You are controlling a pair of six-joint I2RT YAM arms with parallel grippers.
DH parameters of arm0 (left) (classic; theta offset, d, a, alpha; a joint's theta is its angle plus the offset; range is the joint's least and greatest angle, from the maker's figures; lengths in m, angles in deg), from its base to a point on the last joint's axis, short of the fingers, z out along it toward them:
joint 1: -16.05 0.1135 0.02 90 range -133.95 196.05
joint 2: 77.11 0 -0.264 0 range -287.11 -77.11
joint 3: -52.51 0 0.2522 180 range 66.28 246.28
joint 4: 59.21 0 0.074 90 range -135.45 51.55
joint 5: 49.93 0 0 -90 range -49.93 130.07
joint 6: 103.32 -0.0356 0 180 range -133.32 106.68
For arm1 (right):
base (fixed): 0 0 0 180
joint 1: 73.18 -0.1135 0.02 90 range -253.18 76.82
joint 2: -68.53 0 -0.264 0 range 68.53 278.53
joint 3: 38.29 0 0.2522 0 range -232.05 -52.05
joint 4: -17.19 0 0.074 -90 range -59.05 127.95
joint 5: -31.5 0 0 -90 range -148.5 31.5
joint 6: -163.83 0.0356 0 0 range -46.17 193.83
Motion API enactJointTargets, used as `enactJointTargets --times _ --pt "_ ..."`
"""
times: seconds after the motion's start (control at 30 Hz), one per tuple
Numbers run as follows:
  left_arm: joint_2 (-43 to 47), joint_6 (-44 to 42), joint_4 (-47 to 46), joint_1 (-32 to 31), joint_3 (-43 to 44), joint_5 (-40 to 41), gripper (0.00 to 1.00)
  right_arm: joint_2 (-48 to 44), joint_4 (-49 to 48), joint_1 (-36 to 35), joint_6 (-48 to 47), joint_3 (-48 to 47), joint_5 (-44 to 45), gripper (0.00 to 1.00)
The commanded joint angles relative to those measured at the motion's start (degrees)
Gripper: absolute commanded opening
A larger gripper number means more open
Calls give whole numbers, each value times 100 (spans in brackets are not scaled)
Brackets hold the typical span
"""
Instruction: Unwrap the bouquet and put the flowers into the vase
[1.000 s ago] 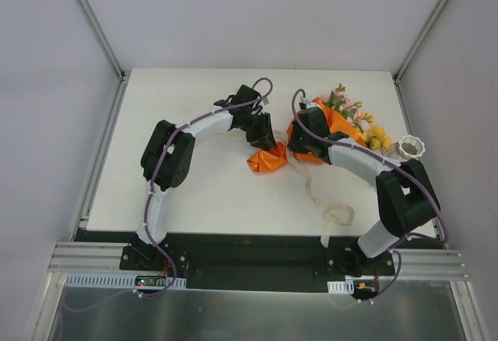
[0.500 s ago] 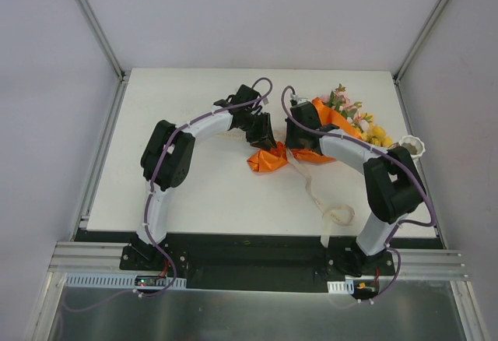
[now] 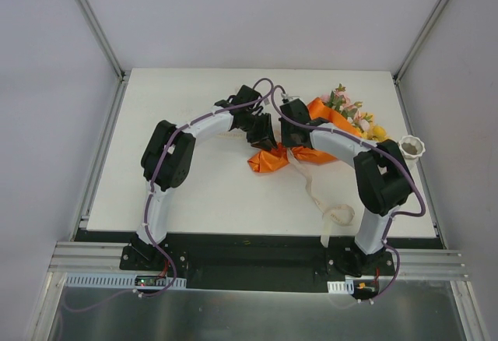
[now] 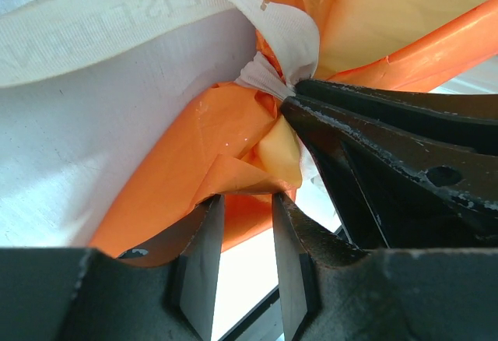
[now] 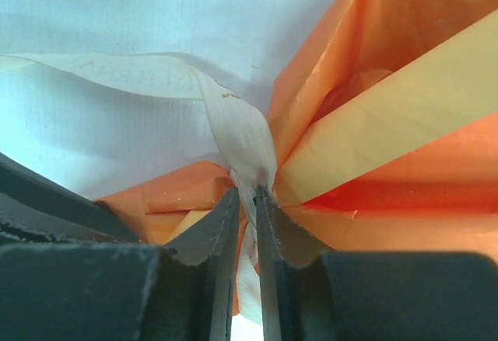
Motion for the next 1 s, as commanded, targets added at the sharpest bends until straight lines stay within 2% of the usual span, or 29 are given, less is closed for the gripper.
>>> enactJointTargets --times 0.0,0.73,0.87,0.97 --pt "0 -39 -8 -60 27 61 30 41 291 -62 -82 -241 347 18" --pt "-115 -30 -8 -60 45 35 30 270 898 -255 -188 -548 338 18" --pt "-158 22 -8 -60 45 17 30 340 977 -308 -214 -671 452 1" --pt "-167 84 -17 -51 18 52 28 244 820 -325 -249 -611 566 1"
